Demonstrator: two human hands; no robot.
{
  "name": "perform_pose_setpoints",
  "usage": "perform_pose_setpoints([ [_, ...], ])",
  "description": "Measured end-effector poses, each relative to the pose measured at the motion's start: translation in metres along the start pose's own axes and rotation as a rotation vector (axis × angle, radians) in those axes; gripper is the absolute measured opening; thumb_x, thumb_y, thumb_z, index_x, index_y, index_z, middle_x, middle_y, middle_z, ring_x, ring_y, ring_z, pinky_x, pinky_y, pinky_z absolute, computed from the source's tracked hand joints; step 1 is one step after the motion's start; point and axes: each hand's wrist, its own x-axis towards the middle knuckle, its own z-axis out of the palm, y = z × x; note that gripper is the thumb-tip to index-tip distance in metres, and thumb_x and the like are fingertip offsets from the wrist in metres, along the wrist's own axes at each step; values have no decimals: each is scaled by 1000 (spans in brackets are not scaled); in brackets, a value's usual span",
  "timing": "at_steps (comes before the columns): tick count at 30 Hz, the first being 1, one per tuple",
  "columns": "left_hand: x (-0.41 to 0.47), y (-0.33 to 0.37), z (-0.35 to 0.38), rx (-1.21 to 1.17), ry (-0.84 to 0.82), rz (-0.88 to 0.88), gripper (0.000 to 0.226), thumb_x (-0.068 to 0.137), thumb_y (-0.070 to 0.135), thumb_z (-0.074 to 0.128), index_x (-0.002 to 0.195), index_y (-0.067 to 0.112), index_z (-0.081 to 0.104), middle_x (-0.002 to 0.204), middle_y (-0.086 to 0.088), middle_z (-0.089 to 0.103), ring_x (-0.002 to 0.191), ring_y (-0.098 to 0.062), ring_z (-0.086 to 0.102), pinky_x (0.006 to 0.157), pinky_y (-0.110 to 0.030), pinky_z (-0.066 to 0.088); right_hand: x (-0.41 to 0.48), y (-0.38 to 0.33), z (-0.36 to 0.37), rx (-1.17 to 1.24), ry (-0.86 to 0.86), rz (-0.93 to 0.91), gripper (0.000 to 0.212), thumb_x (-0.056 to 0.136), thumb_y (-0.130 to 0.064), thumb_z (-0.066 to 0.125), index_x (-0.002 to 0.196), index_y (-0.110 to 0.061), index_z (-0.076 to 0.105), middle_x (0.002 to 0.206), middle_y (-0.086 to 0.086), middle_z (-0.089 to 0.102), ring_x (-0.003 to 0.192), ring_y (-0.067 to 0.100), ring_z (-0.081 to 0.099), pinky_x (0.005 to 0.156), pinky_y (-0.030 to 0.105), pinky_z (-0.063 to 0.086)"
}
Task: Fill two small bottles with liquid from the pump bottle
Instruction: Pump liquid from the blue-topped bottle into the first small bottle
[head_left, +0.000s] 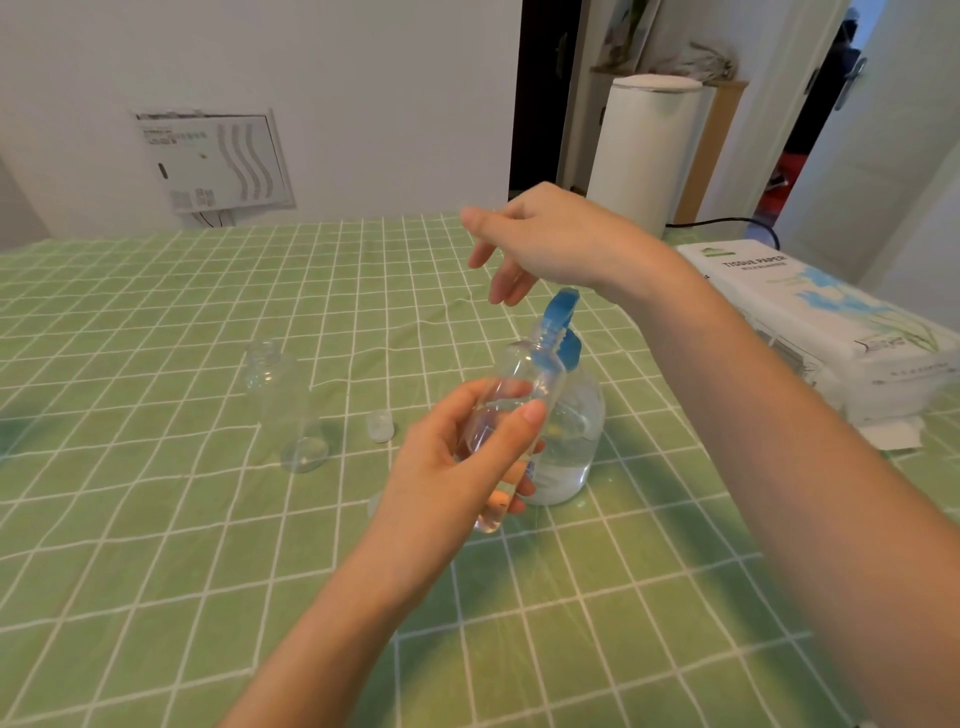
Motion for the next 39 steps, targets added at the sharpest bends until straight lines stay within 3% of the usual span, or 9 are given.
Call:
perform_pose_setpoints([
  [3,0,-1,0,2,1,2,35,72,47,66,101,28,66,73,4,70,55,-8,61,50,-20,50,7,-7,2,-44,-19,9,52,99,-48,34,102,-10,69,77,6,74,74,17,72,74,23,45],
  [9,1,-2,0,-10,16,-10,31,71,41,63,100,28,66,71,3,69,53,-8,60,49,-20,49,13,-6,18,-192,-171,94,61,99,-54,26,110,-7,65,90,11,74,91,25,70,85,36,46],
  [13,0,-2,0,-9,7,-2,35,71,47,67,99,28,67,72,3,69,54,-8,60,49,-21,50,13,-4,21,-153,-123,95,61,99,-54,28,106,-6,65,84,9,74,89,24,70,75,34,44],
  [20,1,-1,1,-21,15,-15,33,72,44,71,99,27,67,71,2,69,53,-9,60,49,-20,50,13,-1,21,-147,-125,114,58,98,-53,31,104,-6,65,84,9,74,87,24,71,75,34,45],
  [26,0,-3,3,-32,19,-19,37,65,43,63,97,25,66,65,3,66,51,-9,57,44,-18,45,11,4,29,-159,-158,149,60,98,-53,31,111,-4,63,90,11,74,91,26,70,65,28,43],
  [31,1,-4,2,-36,25,-20,40,62,45,63,97,25,66,64,3,65,51,-9,58,46,-17,46,13,4,29,-141,-157,144,61,98,-53,32,117,-2,60,88,11,74,90,26,71,75,34,46],
  [34,1,-2,3,-27,10,-6,40,66,44,64,100,24,66,69,0,67,52,-9,58,47,-18,47,14,2,23,-130,-140,124,57,98,-53,34,109,-5,64,84,9,74,89,27,71,82,34,49],
  [39,2,-2,0,-18,4,4,30,76,43,66,100,27,66,70,1,68,54,-8,60,49,-19,48,17,-3,19,-180,-122,97,56,99,-52,32,107,-6,64,80,7,73,87,24,71,72,27,47],
])
